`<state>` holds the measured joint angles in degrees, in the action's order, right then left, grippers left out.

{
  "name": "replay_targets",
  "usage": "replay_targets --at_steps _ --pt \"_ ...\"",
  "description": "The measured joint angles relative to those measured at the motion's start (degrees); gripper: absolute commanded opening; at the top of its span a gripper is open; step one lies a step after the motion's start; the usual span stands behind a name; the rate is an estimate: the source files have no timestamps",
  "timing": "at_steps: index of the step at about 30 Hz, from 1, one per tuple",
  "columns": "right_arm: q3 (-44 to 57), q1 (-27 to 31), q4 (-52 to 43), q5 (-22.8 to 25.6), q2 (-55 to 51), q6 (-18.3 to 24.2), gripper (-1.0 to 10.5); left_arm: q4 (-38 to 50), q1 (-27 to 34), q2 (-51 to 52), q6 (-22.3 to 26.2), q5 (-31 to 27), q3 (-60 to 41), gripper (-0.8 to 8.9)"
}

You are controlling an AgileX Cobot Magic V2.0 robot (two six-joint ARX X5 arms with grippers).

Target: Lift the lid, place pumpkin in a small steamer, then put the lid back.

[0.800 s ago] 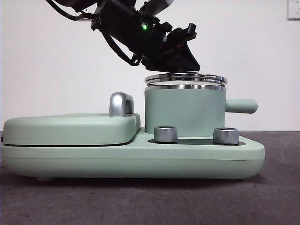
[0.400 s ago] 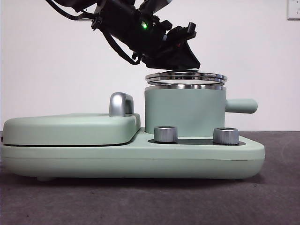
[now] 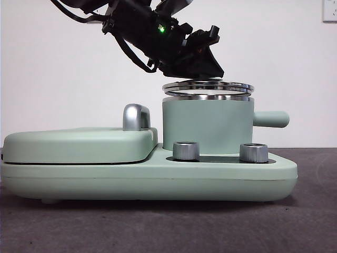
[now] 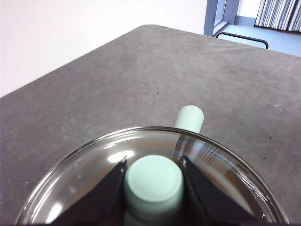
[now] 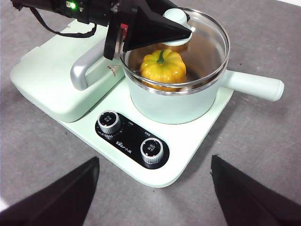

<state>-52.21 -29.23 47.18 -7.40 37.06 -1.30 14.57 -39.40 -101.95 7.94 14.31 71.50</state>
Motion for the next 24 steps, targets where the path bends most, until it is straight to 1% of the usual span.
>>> replay_targets --at_steps 7,15,24 --pt "0.0 0.0 0.0 0.15 0.0 0.0 3.7 -0.11 0.0 -0.5 0.0 0.0 0.0 0.09" --pt "0.0 0.0 -0.02 1.4 0.0 0.0 3.7 -0.52 0.0 -0.68 -0.02 -0.02 0.0 0.09" --pt "0.0 0.0 0.0 1.4 0.0 0.0 3.7 1.22 0.24 -2.14 -0.04 0.0 0.02 0.09"
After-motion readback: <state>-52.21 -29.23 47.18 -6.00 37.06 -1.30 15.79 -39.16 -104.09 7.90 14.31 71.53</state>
